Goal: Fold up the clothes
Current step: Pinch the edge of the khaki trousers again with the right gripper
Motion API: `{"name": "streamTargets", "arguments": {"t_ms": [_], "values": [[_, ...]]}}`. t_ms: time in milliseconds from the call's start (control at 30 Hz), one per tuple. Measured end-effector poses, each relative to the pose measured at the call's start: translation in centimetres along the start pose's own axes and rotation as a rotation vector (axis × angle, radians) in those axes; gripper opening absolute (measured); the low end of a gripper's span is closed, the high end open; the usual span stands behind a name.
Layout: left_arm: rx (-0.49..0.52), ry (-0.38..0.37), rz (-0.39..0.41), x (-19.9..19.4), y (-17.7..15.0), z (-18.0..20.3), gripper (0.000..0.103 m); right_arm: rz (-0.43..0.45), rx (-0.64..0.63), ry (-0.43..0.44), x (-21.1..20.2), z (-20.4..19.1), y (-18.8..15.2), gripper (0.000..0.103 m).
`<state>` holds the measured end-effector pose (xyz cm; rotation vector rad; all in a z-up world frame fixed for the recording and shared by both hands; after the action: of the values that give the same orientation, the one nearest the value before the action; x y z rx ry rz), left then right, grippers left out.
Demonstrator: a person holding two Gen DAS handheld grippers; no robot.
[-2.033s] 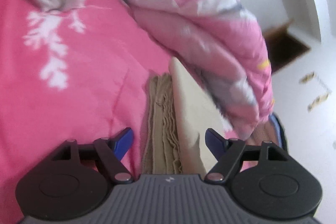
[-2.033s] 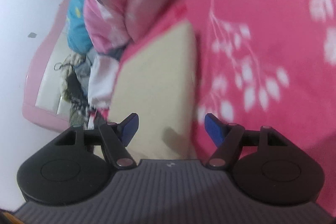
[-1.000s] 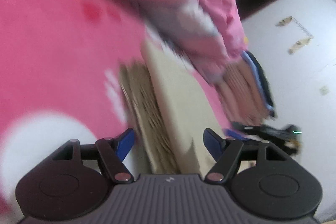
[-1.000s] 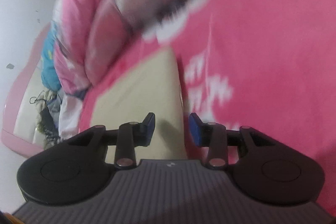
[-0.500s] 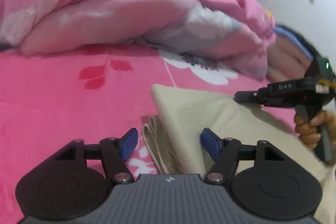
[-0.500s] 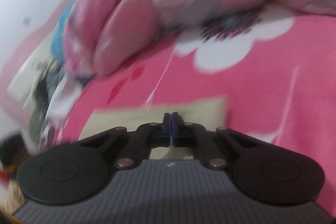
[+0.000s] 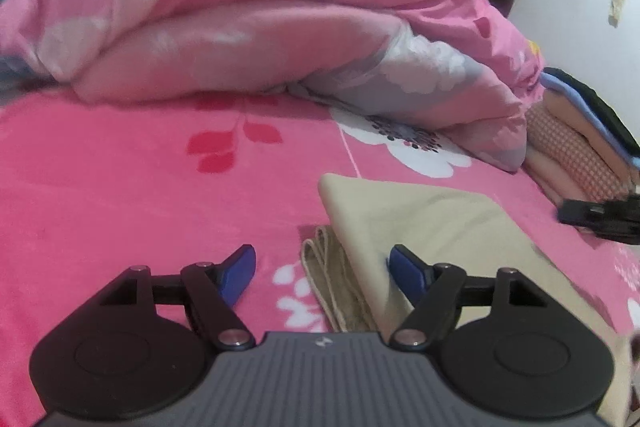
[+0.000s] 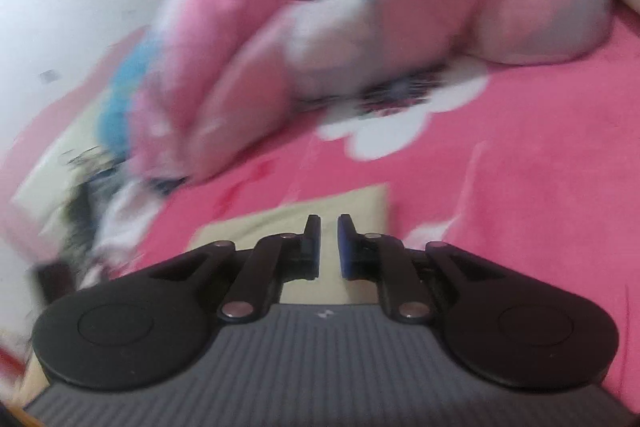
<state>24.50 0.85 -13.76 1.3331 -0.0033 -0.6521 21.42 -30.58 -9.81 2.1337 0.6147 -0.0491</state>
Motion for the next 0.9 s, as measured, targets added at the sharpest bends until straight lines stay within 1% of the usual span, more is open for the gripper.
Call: {"name": "streamTargets", "arguments": {"t_ms": [100,133,233,300,400,467,533,567,600,633,700,767,800,867,900], "values": [[0.021,0.005,0.007,-1.8,0.0,0.7,0.075,-0.031,-0.015,0.148,-3.7,-3.4,-1.9,0.013],[0.028,0.009,0.009,-2.4,0.0,1.0,0.074,-0.041,-0.026,0.167,-4.7,-4.0,-2.9,0.014],[0.059,0.014,0.044,-5.3,0.2,1.8,0.074,-0.032,-0.005,0.089,-7.1,-3.1,-5.3,0.018],[0.1,-0.008,0.079,-7.9,0.3,2.8,0.074,-0.025,0.008,0.04,-8.8,-2.5,-6.8,0.017],[0.151,-0.087,0.099,-11.2,0.0,4.8,0.075,0.013,0.014,0.033,-11.9,-2.4,-8.0,0.018],[0.185,-0.144,0.104,-13.1,-0.4,6.3,0.075,0.04,-0.035,0.038,-12.6,-3.2,-8.1,0.019],[0.244,-0.179,0.096,-13.8,-1.2,7.9,0.076,0.073,-0.113,0.055,-12.9,-4.5,-7.8,0.025],[0.279,-0.185,0.092,-14.0,-1.6,8.7,0.076,0.093,-0.163,0.067,-12.9,-5.4,-7.5,0.032],[0.323,-0.177,0.087,-13.9,-2.2,9.3,0.076,0.112,-0.213,0.08,-12.9,-6.2,-7.3,0.038],[0.366,-0.167,0.083,-13.8,-2.7,9.9,0.075,0.129,-0.264,0.092,-12.9,-7.0,-7.0,0.041],[0.449,-0.136,0.076,-13.5,-3.8,10.8,0.075,0.133,-0.379,0.109,-12.4,-8.8,-7.2,0.042],[0.516,-0.11,0.072,-13.0,-4.7,11.3,0.075,0.12,-0.509,0.102,-11.4,-10.4,-7.9,0.042],[0.549,-0.097,0.07,-12.7,-5.1,11.5,0.073,0.108,-0.574,0.089,-10.6,-10.9,-8.4,0.041],[0.601,-0.076,0.077,-12.5,-5.7,12.0,0.071,0.094,-0.665,0.065,-9.7,-11.5,-9.2,0.04],[0.623,-0.067,0.084,-12.4,-5.9,12.2,0.069,0.081,-0.701,0.053,-9.2,-11.7,-9.6,0.037]]}}
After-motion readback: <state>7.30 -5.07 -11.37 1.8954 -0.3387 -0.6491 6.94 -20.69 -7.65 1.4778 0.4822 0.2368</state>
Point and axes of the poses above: each gripper's, at about its wrist camera, not at the fingertips, and x roughly the way its jaws point, z to its right, y to its top, the point moved 6 cm from there along x, roughly the way its jaws point, and after that the axes turned 15 degrees about z, right-handed, at the moved point
